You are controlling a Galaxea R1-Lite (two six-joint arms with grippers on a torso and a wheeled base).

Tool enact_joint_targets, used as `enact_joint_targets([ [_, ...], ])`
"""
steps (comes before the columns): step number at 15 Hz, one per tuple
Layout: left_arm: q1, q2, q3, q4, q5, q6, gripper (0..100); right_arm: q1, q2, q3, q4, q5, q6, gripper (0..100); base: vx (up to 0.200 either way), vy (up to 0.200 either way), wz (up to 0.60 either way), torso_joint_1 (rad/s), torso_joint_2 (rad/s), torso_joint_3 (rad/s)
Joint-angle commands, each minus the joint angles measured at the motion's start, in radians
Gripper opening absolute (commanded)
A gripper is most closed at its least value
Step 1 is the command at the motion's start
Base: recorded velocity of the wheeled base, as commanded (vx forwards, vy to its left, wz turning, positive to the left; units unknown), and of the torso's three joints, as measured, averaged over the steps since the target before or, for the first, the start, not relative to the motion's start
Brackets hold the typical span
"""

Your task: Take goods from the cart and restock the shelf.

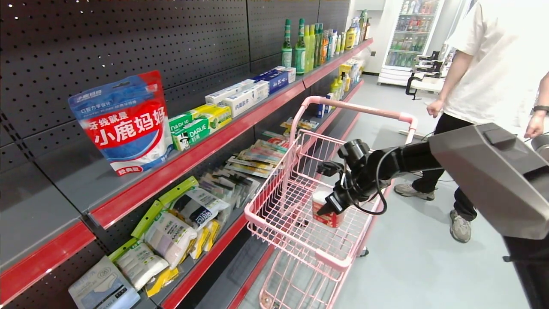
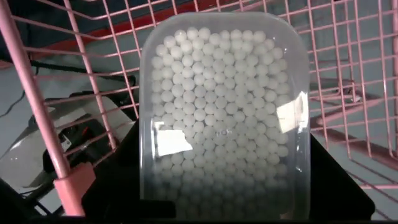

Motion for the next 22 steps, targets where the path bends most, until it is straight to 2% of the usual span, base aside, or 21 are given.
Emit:
enact_joint_targets([
  [1,-0.001,0.001,0.0,-0.001,0.0,-0.001,100,-0.069,-0.217,0.133,0.001,-0.031,0.048,0,0.0,0.0,0.0,0.0,0.0,0.0],
  [3,-0.001,0.002,0.0,0.001,0.0,-0.001,100,-0.105,-0.38,0.227,0.001,-0.049,0.089,0,0.0,0.0,0.0,0.0,0.0,0.0],
  [6,-0.001,0.002,-0.002,0.001,-0.001,0.0,100,-0.121,-0.644,0.36,0.001,-0.141,0.18,0,0.0,0.0,0.0,0.0,0.0,0.0],
  [11,-0.001,0.001,0.0,0.001,-0.001,-0.001,100,-0.194,-1.025,0.613,0.026,-0.27,0.145,0,0.0,0.0,0.0,0.0,0.0,0.0],
  [15,-0.001,0.001,-0.002,0.001,-0.001,0.0,100,-0.258,-1.306,0.751,0.086,-0.275,0.129,0,0.0,0.0,0.0,0.0,0.0,0.0],
  [18,-0.001,0.001,-0.002,0.001,-0.001,0.0,100,-0.263,-1.501,0.857,0.087,-0.299,0.097,0,0.0,0.0,0.0,0.065,-0.14,-0.094],
  [22,-0.001,0.001,-0.002,0.001,-0.001,0.0,100,-0.263,-1.599,0.911,0.087,-0.318,0.079,0,0.0,0.0,0.0,0.212,-0.53,-0.31],
])
